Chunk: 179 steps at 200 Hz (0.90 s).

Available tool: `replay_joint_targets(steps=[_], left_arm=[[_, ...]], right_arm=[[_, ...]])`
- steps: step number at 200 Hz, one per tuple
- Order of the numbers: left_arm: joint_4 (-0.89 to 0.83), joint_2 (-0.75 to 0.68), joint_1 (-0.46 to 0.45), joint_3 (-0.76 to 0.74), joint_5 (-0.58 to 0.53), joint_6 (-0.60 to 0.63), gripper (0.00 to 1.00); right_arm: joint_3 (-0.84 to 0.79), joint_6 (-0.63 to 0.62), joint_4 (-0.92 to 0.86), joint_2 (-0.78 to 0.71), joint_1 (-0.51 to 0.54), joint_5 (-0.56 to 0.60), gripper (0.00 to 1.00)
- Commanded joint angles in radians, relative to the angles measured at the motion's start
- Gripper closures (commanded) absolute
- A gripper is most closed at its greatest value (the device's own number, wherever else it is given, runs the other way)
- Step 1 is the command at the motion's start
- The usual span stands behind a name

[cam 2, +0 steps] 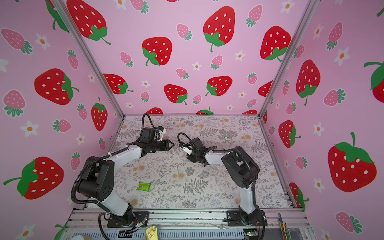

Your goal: Put the keys on the keyring

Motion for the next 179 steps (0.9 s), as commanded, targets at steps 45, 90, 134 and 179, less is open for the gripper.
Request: replay_joint_targets(steps=[45, 90, 134, 179], left_arm=[[-0.049, 0.000, 0.002, 0.069, 0.023, 0.041, 0.44], [-0.064, 0.000, -0.006, 0.075, 0.012, 0.053, 0.43], [-0.058, 0.015, -0.008, 0.074, 0.014, 0.048, 0.44], [-0.059, 0.012, -0.009, 0.074, 0.021, 0.046, 0.44]], right_arm=[[0.049, -0.048, 0.013, 0.054, 0.026, 0.029, 0.71], [0.082, -0.051, 0.000, 0.092, 0.034, 0.090, 0.76], [0.058, -0.070, 0.007, 0.063, 0.036, 0.124, 0.89], [0.034, -0.095, -0.010, -0.010, 0.036, 0.067, 0.95]])
